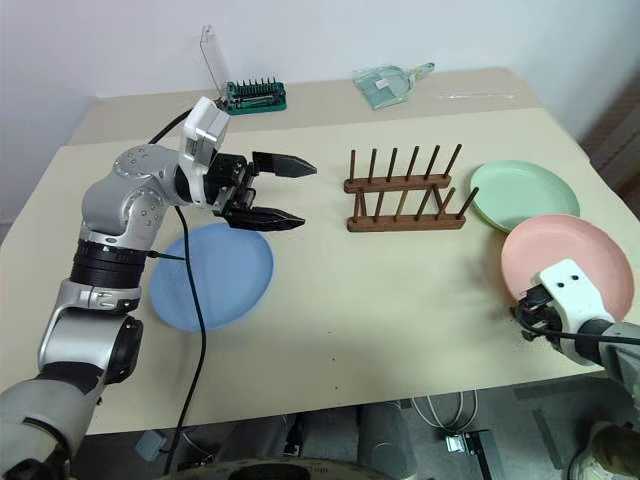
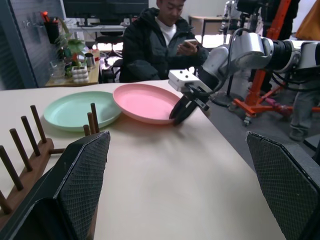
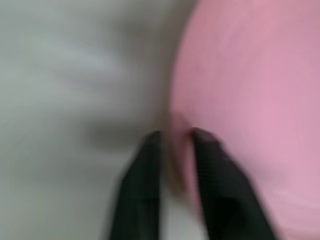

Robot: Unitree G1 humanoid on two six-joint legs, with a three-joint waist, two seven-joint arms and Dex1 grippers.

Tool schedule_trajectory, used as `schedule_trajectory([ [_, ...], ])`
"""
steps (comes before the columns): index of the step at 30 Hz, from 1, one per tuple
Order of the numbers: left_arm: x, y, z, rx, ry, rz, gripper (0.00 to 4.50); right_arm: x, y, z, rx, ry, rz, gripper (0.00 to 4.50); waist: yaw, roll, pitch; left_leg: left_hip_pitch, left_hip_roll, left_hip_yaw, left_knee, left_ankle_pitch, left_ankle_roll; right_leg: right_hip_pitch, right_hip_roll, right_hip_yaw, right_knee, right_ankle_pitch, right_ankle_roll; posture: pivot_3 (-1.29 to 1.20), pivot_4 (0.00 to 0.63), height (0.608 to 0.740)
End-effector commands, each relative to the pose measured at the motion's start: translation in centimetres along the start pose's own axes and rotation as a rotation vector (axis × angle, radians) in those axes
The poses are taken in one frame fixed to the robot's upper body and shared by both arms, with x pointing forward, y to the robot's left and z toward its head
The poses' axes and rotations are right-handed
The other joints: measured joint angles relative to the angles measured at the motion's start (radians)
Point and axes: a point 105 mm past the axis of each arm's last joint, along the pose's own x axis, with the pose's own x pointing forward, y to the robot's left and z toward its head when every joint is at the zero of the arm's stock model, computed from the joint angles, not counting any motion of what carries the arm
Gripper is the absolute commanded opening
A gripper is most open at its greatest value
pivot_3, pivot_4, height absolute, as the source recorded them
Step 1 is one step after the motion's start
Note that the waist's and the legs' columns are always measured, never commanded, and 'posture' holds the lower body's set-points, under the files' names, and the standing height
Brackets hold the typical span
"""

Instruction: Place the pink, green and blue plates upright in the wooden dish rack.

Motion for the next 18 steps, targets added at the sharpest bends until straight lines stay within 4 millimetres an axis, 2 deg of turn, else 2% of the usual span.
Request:
schedule_trajectory([
  [1, 0.1, 0.4, 1.2, 0.030, -0.031, 0.015, 4.50, 0.1, 0.3, 0.5, -0.013, -0.020, 0.003, 0.03, 0.002, -0.001, 0.000, 0.000, 0.000, 0.000, 0.000, 0.000, 0.000, 0.000, 0.000, 0.000, 0.000, 0.000, 0.000, 0.00, 0.150, 0.740],
  [4, 0.2, 0.6, 1.5, 0.036, -0.042, 0.020, 4.50, 0.0, -0.2, 0.9, -0.041, -0.024, -0.028, 0.03, 0.003, -0.001, 0.000, 0.000, 0.000, 0.000, 0.000, 0.000, 0.000, 0.000, 0.000, 0.000, 0.000, 0.000, 0.000, 0.00, 0.150, 0.740],
  [11, 0.1, 0.8, 1.3, 0.040, -0.032, 0.023, 4.50, -3.4, -0.4, 6.3, -0.090, -0.164, 0.053, 0.03, 0.000, 0.000, 0.000, 0.000, 0.000, 0.000, 0.000, 0.000, 0.000, 0.000, 0.000, 0.000, 0.000, 0.000, 0.000, 0.00, 0.150, 0.740],
  [12, 0.1, 0.8, 1.3, 0.040, -0.033, 0.023, 4.50, -4.1, -0.4, 7.2, -0.095, -0.186, 0.075, 0.03, 0.001, 0.000, 0.000, 0.000, 0.000, 0.000, 0.000, 0.000, 0.000, 0.000, 0.000, 0.000, 0.000, 0.000, 0.000, 0.00, 0.150, 0.740],
  [15, 0.1, 0.9, 1.3, 0.041, -0.037, 0.027, 4.50, -7.1, -1.7, 11.8, -0.100, -0.332, 0.080, 0.03, 0.001, 0.001, 0.000, -0.001, 0.000, 0.000, 0.000, -0.001, 0.001, 0.000, 0.000, 0.000, 0.000, 0.000, 0.000, 0.00, 0.150, 0.740],
  [18, 0.1, 1.0, 1.3, 0.043, -0.042, 0.032, 4.50, -8.6, -2.4, 14.9, -0.022, -0.496, 0.125, 0.03, 0.001, 0.000, 0.001, -0.001, 0.000, 0.000, 0.000, -0.002, 0.003, 0.000, 0.000, -0.001, -0.001, 0.000, 0.000, 0.00, 0.150, 0.740],
])
